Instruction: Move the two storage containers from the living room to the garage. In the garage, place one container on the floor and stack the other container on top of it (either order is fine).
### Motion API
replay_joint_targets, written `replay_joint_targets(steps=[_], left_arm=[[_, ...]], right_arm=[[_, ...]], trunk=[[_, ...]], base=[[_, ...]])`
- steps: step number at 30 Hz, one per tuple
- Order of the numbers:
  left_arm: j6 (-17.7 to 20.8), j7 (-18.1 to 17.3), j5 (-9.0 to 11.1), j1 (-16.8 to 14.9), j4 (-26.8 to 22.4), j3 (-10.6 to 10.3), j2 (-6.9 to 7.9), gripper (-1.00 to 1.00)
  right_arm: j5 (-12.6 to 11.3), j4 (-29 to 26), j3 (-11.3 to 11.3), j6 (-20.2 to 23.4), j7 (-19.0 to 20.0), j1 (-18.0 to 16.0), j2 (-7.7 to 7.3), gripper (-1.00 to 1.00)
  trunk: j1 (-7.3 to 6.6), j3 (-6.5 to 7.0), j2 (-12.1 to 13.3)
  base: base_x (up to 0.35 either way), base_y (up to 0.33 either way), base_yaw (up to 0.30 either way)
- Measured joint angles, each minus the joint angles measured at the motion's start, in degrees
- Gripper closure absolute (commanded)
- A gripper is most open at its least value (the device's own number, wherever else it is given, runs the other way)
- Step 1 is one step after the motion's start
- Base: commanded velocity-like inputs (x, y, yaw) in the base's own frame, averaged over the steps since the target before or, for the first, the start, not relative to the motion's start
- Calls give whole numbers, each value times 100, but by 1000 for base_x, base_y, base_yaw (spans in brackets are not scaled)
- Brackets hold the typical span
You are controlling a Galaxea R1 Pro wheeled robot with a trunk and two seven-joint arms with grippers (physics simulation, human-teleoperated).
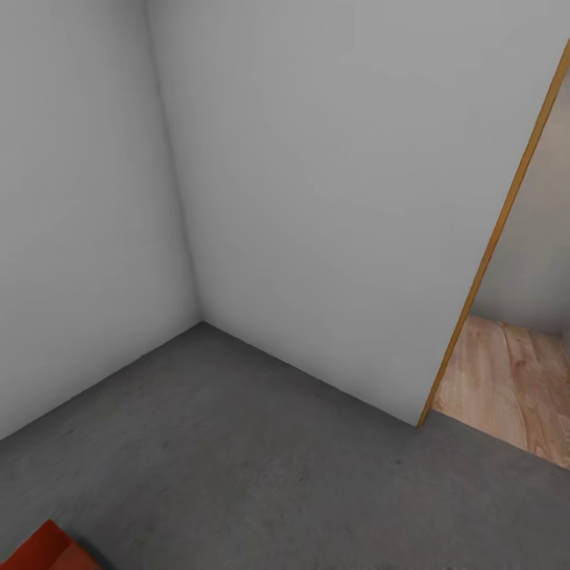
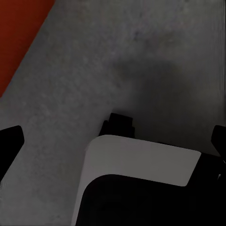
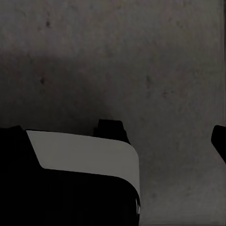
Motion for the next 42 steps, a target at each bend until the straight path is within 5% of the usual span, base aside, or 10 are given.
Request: replay_joint_targets(steps=[42], left_arm=[[0,0,1,-1,0,0,0,-100]], right_arm=[[0,0,-9,-2,-1,0,-4,-100]], trunk=[[0,0,0]], base=[[0,0,-287]])
